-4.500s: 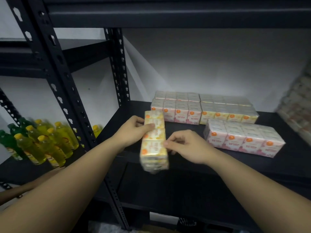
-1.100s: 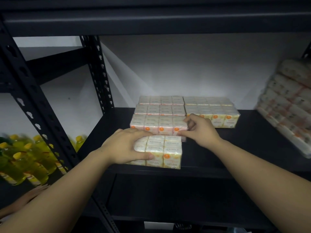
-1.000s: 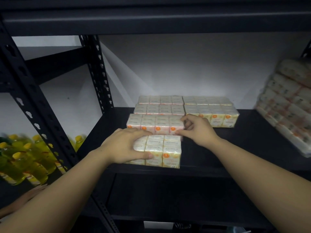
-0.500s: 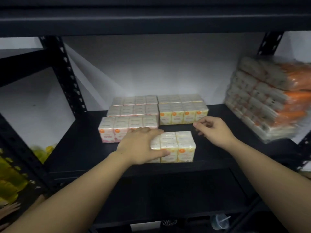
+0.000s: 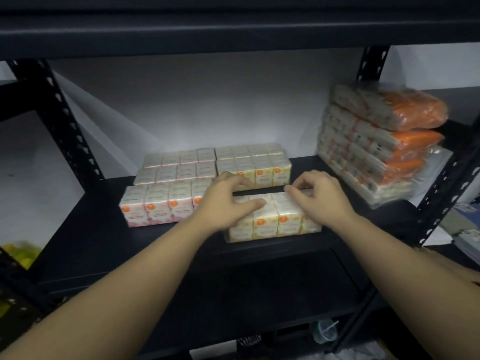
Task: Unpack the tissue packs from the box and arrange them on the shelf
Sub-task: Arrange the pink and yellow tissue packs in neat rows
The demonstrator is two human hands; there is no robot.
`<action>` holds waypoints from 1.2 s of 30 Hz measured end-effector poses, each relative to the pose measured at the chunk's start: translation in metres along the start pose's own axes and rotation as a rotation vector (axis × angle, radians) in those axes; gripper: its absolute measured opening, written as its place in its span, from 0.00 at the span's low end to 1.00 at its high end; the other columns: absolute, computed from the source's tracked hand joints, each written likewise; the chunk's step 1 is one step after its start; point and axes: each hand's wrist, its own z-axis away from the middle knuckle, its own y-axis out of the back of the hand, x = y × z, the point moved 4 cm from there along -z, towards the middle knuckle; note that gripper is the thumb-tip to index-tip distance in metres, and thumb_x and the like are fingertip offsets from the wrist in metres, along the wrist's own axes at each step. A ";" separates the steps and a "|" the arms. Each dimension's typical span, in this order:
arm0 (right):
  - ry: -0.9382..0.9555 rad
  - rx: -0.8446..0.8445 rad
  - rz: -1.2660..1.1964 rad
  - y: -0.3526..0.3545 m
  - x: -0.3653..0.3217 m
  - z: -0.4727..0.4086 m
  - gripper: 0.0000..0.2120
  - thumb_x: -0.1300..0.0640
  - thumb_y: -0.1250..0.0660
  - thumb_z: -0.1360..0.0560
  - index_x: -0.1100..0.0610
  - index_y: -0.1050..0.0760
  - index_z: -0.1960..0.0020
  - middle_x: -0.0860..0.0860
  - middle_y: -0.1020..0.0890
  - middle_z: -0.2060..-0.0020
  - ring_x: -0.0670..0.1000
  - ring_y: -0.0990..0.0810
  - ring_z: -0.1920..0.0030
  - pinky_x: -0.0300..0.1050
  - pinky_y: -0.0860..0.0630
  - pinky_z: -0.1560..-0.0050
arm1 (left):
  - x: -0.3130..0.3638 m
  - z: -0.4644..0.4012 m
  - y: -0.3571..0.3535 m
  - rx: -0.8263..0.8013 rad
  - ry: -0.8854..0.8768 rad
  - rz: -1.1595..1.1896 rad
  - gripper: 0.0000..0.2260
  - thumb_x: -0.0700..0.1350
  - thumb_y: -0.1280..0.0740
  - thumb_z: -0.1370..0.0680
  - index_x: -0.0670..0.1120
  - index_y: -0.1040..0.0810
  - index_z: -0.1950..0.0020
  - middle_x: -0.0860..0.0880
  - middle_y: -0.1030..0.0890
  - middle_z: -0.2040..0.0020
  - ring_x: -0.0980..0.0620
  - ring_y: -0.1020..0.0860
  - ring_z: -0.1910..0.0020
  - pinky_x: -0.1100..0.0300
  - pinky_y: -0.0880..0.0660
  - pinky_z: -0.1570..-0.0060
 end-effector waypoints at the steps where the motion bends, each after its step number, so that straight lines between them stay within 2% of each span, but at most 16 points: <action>1: 0.034 -0.041 0.032 -0.007 -0.009 0.001 0.12 0.41 0.31 0.23 0.49 0.18 0.52 0.41 0.21 0.56 0.46 0.24 0.50 0.51 0.24 0.45 | -0.010 0.002 0.011 0.025 -0.001 -0.029 0.21 0.62 0.26 0.27 0.56 0.19 0.38 0.54 0.24 0.38 0.53 0.26 0.38 0.53 0.26 0.39; 4: 0.103 -0.167 0.104 -0.027 -0.036 0.005 0.19 0.35 0.34 0.23 0.47 0.19 0.43 0.42 0.21 0.47 0.46 0.27 0.43 0.55 0.27 0.37 | -0.054 0.007 0.047 0.110 0.106 -0.255 0.21 0.62 0.28 0.25 0.53 0.21 0.36 0.49 0.22 0.37 0.46 0.24 0.38 0.50 0.27 0.40; 7: 0.162 -0.297 0.206 -0.042 -0.051 0.011 0.34 0.23 0.36 0.31 0.42 0.24 0.33 0.42 0.26 0.39 0.47 0.31 0.37 0.54 0.32 0.35 | -0.104 0.020 0.072 0.068 0.306 -0.518 0.31 0.70 0.35 0.25 0.57 0.28 0.26 0.44 0.26 0.27 0.39 0.29 0.29 0.39 0.36 0.28; 9: 0.192 -0.350 0.257 -0.046 -0.050 0.013 0.41 0.21 0.33 0.36 0.39 0.29 0.29 0.41 0.29 0.37 0.47 0.34 0.36 0.53 0.35 0.34 | -0.122 0.032 0.077 0.026 0.295 -0.597 0.34 0.72 0.37 0.25 0.61 0.34 0.22 0.47 0.30 0.23 0.40 0.34 0.24 0.36 0.43 0.24; 13: 0.218 -0.334 0.305 -0.049 -0.035 0.003 0.41 0.26 0.27 0.36 0.39 0.30 0.27 0.43 0.30 0.35 0.49 0.35 0.34 0.54 0.36 0.32 | -0.121 0.043 0.078 0.057 0.253 -0.623 0.31 0.67 0.34 0.23 0.63 0.36 0.21 0.48 0.32 0.21 0.43 0.36 0.23 0.41 0.42 0.22; 19: 0.250 -0.359 0.284 -0.063 -0.024 -0.031 0.39 0.31 0.25 0.33 0.44 0.27 0.26 0.46 0.27 0.35 0.52 0.31 0.32 0.54 0.34 0.30 | -0.111 0.032 0.077 0.017 0.298 -0.611 0.30 0.65 0.34 0.21 0.63 0.36 0.20 0.49 0.32 0.22 0.43 0.36 0.25 0.41 0.40 0.25; 26: 0.234 -0.343 0.262 -0.086 -0.028 -0.055 0.37 0.36 0.25 0.29 0.45 0.30 0.24 0.48 0.28 0.34 0.53 0.32 0.33 0.51 0.37 0.29 | -0.111 0.027 0.077 0.011 0.306 -0.589 0.29 0.65 0.34 0.22 0.65 0.35 0.21 0.51 0.31 0.23 0.44 0.36 0.25 0.42 0.41 0.25; 30: 0.248 -0.348 0.288 -0.090 -0.027 -0.061 0.37 0.35 0.26 0.28 0.44 0.31 0.23 0.48 0.29 0.33 0.53 0.33 0.32 0.51 0.37 0.30 | -0.106 0.023 0.073 0.002 0.290 -0.613 0.29 0.66 0.34 0.22 0.64 0.35 0.22 0.52 0.31 0.24 0.45 0.35 0.25 0.41 0.41 0.26; 33: 0.238 -0.387 0.282 -0.086 -0.028 -0.066 0.44 0.30 0.24 0.35 0.42 0.34 0.23 0.46 0.31 0.32 0.52 0.35 0.31 0.51 0.38 0.29 | -0.106 0.016 0.077 -0.027 0.279 -0.659 0.34 0.71 0.33 0.27 0.63 0.34 0.23 0.49 0.30 0.27 0.44 0.33 0.28 0.39 0.38 0.28; 36: 0.234 -0.462 0.289 -0.087 -0.037 -0.077 0.57 0.26 0.25 0.40 0.43 0.42 0.19 0.47 0.37 0.23 0.53 0.40 0.23 0.54 0.42 0.24 | -0.107 0.000 0.086 -0.080 0.239 -0.686 0.46 0.80 0.36 0.34 0.58 0.36 0.22 0.47 0.32 0.24 0.42 0.34 0.26 0.36 0.37 0.27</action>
